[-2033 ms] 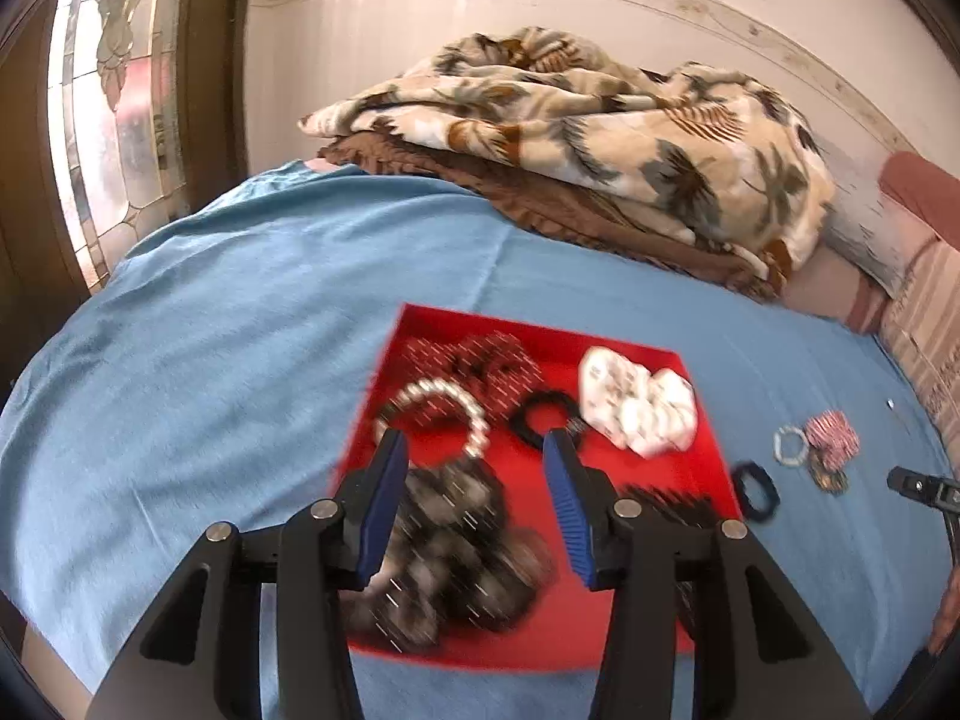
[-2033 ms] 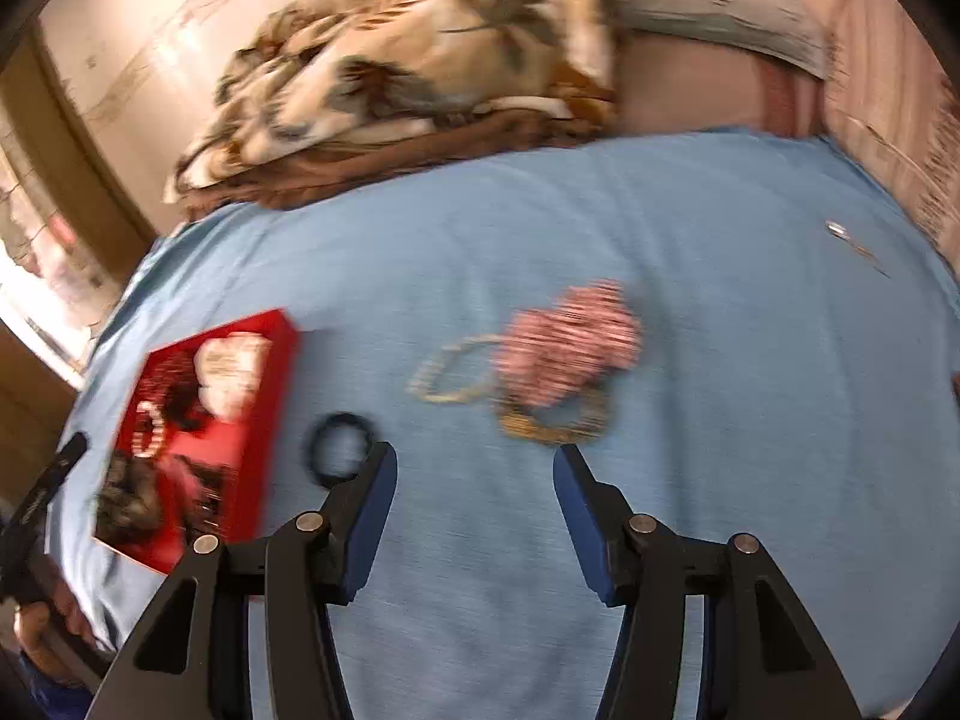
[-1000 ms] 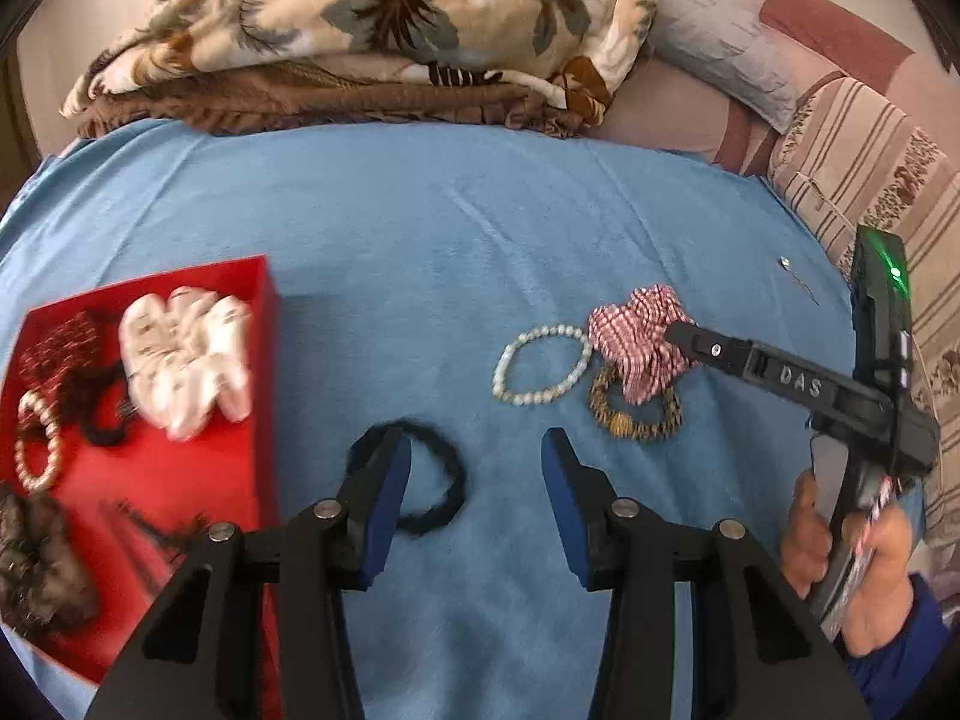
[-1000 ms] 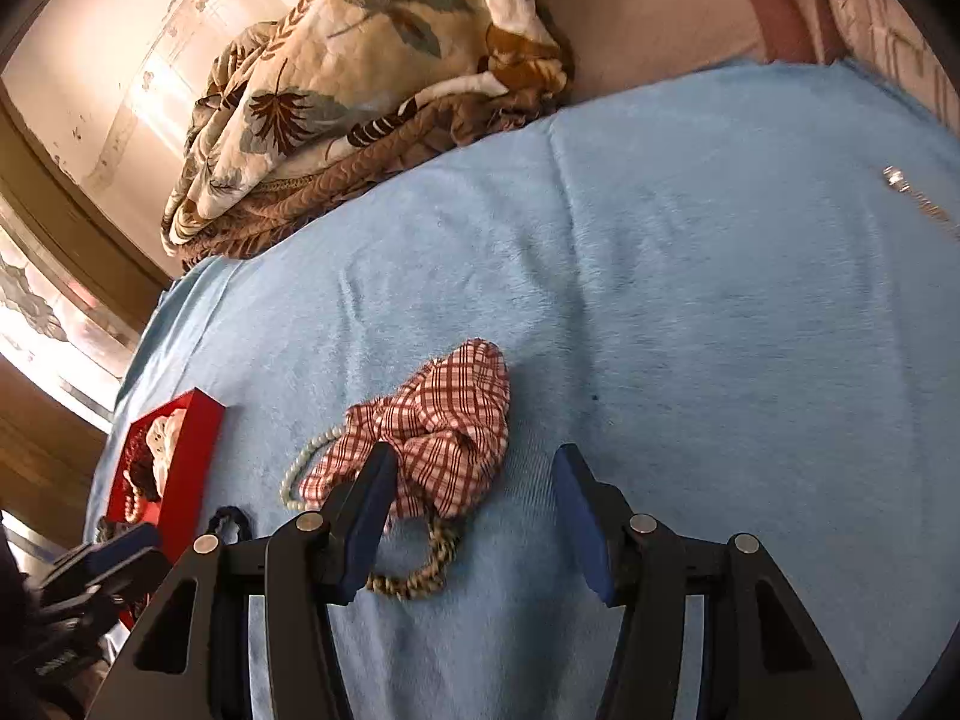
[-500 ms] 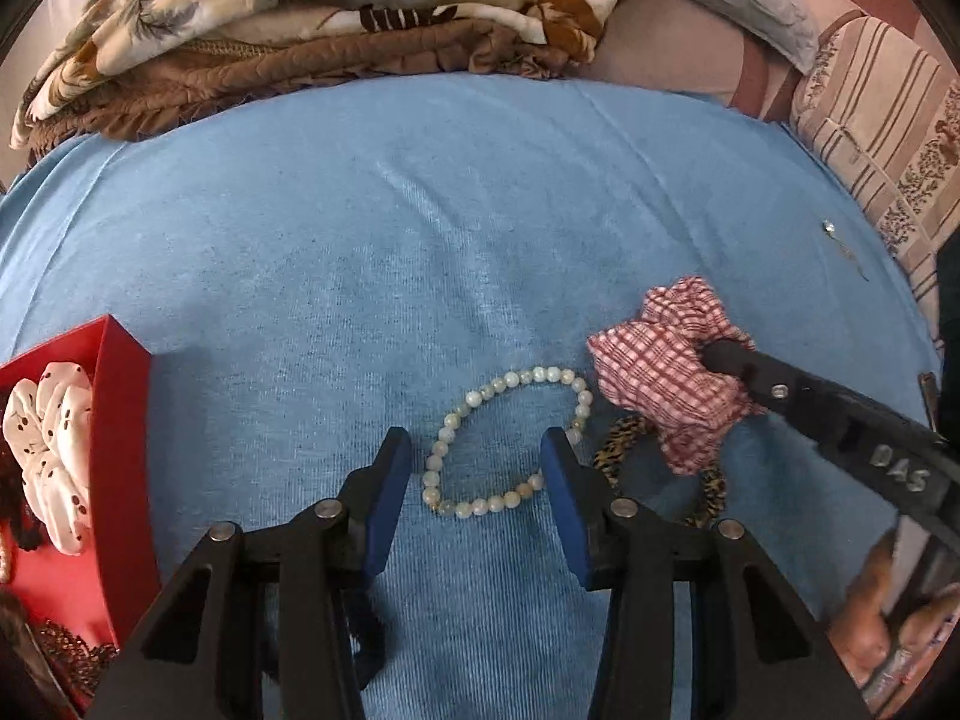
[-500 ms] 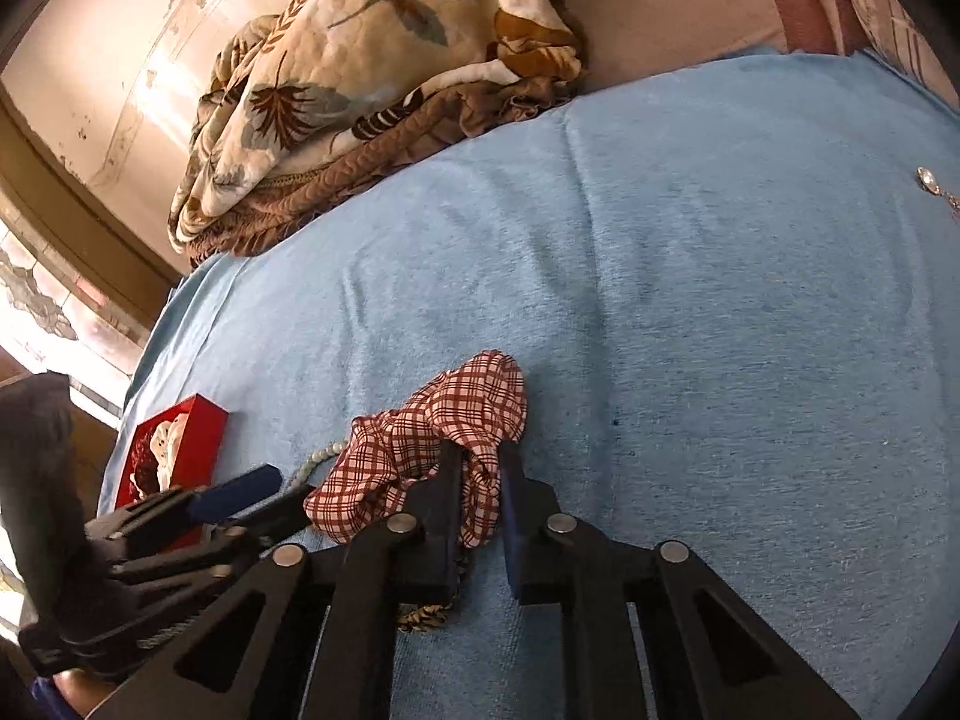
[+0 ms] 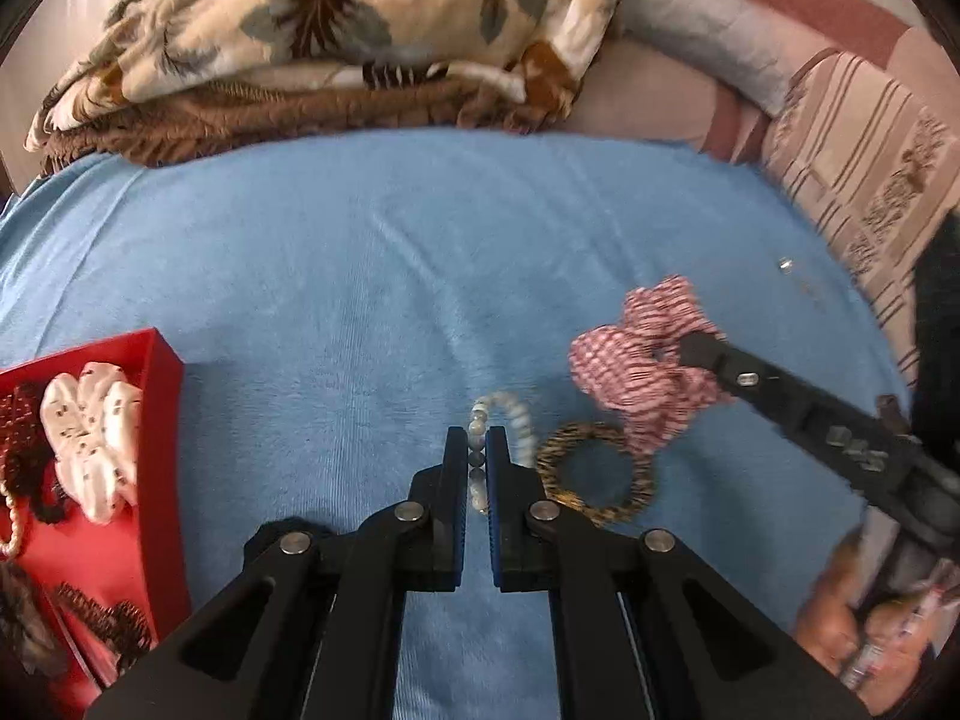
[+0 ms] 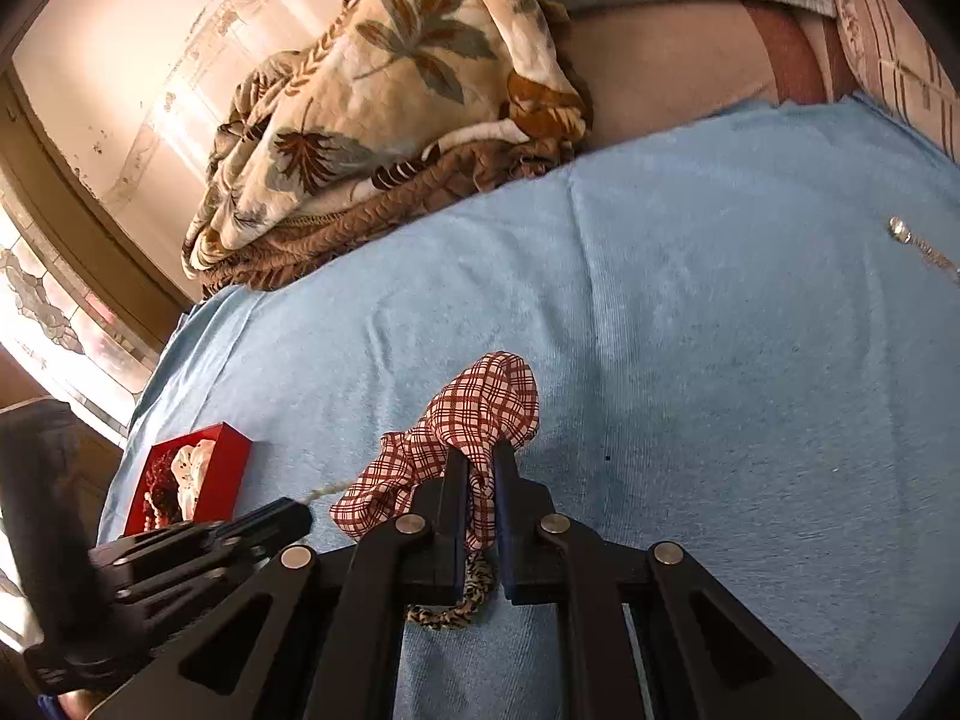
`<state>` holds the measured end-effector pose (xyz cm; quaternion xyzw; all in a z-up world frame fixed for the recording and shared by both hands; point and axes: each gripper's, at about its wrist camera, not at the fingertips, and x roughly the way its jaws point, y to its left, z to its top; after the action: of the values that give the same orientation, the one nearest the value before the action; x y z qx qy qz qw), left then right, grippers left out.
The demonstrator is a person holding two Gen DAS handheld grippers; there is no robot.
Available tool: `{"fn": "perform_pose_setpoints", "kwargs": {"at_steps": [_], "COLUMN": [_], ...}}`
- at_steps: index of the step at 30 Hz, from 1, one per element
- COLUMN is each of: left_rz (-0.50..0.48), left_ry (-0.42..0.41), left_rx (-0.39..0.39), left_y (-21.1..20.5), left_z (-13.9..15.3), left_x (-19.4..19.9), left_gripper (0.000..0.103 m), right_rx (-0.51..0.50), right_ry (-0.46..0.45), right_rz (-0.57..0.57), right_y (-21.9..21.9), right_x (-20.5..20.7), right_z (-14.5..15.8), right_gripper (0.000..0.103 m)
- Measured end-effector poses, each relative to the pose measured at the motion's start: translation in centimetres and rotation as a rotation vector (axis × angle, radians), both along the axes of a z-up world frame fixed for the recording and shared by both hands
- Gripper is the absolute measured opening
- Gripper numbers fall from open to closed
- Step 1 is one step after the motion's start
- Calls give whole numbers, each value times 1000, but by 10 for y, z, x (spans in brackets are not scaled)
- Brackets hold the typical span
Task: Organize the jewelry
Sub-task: 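Grasp the second pearl bracelet with the left tool while the right tool grasps the plaid scrunchie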
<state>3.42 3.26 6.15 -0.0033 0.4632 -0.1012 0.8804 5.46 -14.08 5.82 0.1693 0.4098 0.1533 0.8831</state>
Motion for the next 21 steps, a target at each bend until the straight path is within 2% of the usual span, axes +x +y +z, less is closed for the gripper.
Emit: {"fn": "perform_pose_setpoints", "kwargs": {"at_steps": [12, 18, 21], "left_rz": [22, 51, 70], "left_ry": [-75, -127, -135], "left_rx": [-138, -105, -106], "left_y": [39, 61, 74], "left_z": [65, 83, 87], "left_x": [-68, -103, -123], "left_gripper": [5, 5, 5], "right_rx": [-18, -36, -80], "right_ry": [-6, -33, -69], "right_rz": [0, 32, 40], "right_y": [7, 23, 35], "right_x": [-23, -50, -68], "right_z": [5, 16, 25], "right_gripper": [9, 9, 9]}}
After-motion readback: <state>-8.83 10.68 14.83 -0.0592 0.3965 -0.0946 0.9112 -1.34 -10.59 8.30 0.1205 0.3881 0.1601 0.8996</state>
